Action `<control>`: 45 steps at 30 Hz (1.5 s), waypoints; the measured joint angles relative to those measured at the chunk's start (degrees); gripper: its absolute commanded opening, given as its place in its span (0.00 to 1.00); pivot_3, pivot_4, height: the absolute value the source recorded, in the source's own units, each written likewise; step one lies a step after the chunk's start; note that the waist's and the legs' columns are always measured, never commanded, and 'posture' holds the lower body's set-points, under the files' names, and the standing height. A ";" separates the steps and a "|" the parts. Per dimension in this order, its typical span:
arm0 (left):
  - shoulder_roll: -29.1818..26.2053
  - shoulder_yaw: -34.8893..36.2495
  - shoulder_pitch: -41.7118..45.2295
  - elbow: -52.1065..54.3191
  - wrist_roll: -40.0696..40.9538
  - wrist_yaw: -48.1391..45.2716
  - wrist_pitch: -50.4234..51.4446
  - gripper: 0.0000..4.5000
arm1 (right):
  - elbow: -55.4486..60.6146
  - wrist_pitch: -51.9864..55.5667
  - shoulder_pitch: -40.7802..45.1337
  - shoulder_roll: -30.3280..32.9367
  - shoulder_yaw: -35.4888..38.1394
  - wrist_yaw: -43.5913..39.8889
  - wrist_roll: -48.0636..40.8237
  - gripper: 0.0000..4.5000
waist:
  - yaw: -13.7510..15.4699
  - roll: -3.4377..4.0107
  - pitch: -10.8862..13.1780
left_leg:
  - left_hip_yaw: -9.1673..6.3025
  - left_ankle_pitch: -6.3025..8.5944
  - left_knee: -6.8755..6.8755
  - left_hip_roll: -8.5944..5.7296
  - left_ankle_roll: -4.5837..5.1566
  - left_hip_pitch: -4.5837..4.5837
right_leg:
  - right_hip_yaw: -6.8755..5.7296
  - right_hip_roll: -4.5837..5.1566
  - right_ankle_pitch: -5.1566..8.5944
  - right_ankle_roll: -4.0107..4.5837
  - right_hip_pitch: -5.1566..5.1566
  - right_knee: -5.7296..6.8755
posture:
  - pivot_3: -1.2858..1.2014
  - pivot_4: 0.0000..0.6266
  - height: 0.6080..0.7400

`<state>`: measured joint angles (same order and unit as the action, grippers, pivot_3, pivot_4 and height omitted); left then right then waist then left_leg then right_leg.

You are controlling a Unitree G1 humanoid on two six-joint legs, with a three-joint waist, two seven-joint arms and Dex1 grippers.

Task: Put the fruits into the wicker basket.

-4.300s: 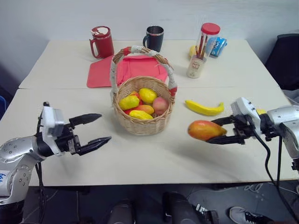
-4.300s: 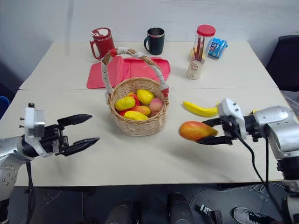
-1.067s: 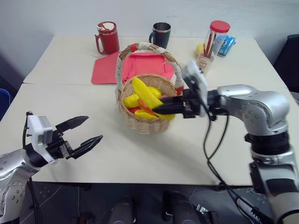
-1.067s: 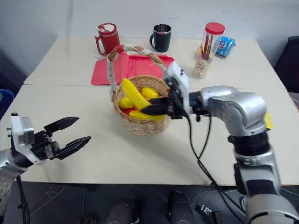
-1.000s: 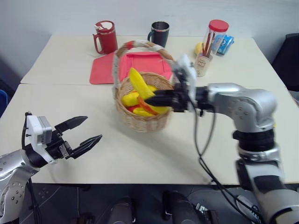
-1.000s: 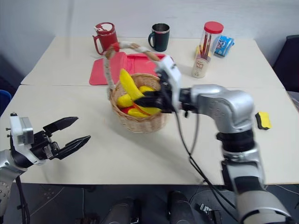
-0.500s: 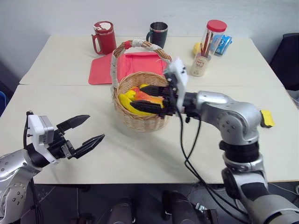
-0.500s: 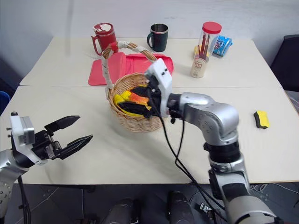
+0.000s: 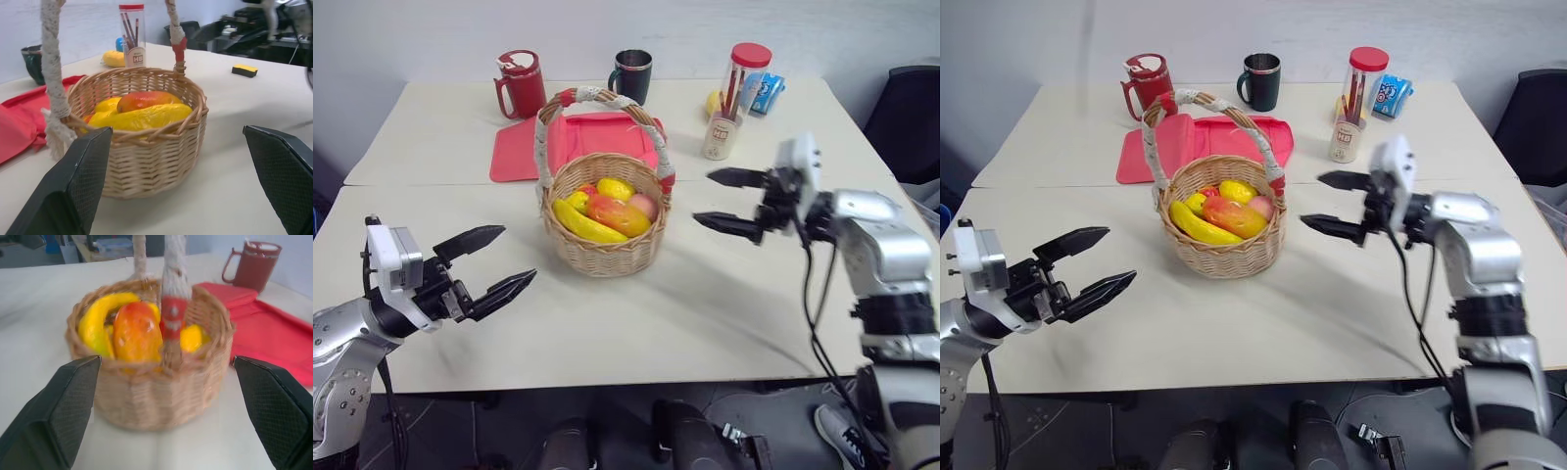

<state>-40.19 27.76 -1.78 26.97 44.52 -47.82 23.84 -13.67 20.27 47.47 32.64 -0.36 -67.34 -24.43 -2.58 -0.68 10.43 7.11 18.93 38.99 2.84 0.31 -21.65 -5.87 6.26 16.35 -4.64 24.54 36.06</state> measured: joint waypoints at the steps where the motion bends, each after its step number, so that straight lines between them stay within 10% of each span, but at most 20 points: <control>1: 0.00 -0.32 0.35 -0.28 0.00 0.02 0.06 1.00 | -2.85 -0.94 2.05 -2.02 -1.31 0.03 0.93 0.95 | 0.06 0.00 0.00 | -0.01 0.00 -0.01 0.00 -0.01 -0.01 | -0.01 0.00 0.00 0.01 0.00 0.02 | 0.52 0.24 1.00; 14: -1.17 -0.86 -0.17 -0.23 0.26 0.18 1.66 1.00 | -12.14 -3.81 6.64 -4.62 -3.12 -8.44 2.03 0.04 | 1.10 0.01 0.01 | -0.25 0.11 0.12 -0.14 0.20 -0.41 | -0.14 0.20 -0.06 -0.11 0.04 -0.12 | 0.52 0.24 1.00; 27: -0.59 -5.06 4.87 -3.16 0.21 -1.70 1.66 1.00 | 25.56 12.99 -23.20 7.86 23.53 11.33 -10.30 0.04 | 2.49 0.04 0.02 | -0.18 0.09 0.12 -0.18 0.17 -0.26 | -0.14 0.11 -0.10 -0.17 0.01 -0.20 | 0.52 0.24 1.00; 38: -0.42 -9.78 11.30 -8.01 -1.77 -4.56 1.00 1.00 | 10.85 -0.05 -26.37 7.00 27.78 23.13 -2.02 0.04 | 1.81 0.04 0.02 | -0.02 0.02 0.11 -0.15 0.19 -0.26 | -0.05 -0.01 -0.12 -0.21 0.04 -0.08 | 0.52 0.24 1.00; 45: -0.45 -9.78 10.97 -9.01 -2.13 -4.80 0.66 1.00 | 10.34 -2.10 -28.93 7.14 27.52 20.72 -2.84 0.57 | 2.51 0.05 0.02 | -0.07 0.02 0.11 -0.19 0.20 -0.27 | -0.05 0.04 -0.13 -0.22 0.01 -0.09 | 0.52 0.24 1.00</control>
<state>-40.64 17.98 9.19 17.96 42.39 -52.62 24.50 -3.34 18.17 18.54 39.78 27.16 -46.62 -27.27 -0.07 -0.64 10.46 7.04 18.95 39.10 2.65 0.51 -21.92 -5.92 6.30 16.23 -4.86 24.55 35.97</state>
